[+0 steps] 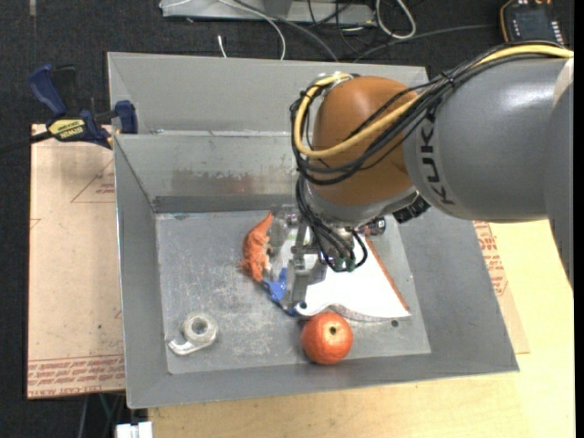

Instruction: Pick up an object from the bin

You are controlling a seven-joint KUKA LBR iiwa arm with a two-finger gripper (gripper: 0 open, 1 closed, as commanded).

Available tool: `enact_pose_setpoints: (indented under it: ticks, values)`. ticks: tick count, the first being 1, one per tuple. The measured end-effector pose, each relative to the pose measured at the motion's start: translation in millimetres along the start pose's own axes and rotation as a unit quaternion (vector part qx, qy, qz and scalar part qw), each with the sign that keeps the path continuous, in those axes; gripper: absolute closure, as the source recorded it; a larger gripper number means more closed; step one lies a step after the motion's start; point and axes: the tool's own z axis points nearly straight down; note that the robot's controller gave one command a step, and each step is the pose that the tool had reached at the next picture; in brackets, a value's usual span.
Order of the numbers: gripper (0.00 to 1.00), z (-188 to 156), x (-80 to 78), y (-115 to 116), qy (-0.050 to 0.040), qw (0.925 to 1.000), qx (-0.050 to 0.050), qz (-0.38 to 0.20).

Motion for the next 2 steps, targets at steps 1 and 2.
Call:
enact_pose_setpoints:
  ticks: [1, 2]
  values:
    - [0.00, -4.8, -1.5, -0.8, -0.0037, 1.0000, 0.000, 0.002]
    - [0.00, 76.1, -38.6, -42.0, -0.0043, 0.9901, 0.000, -0.141]
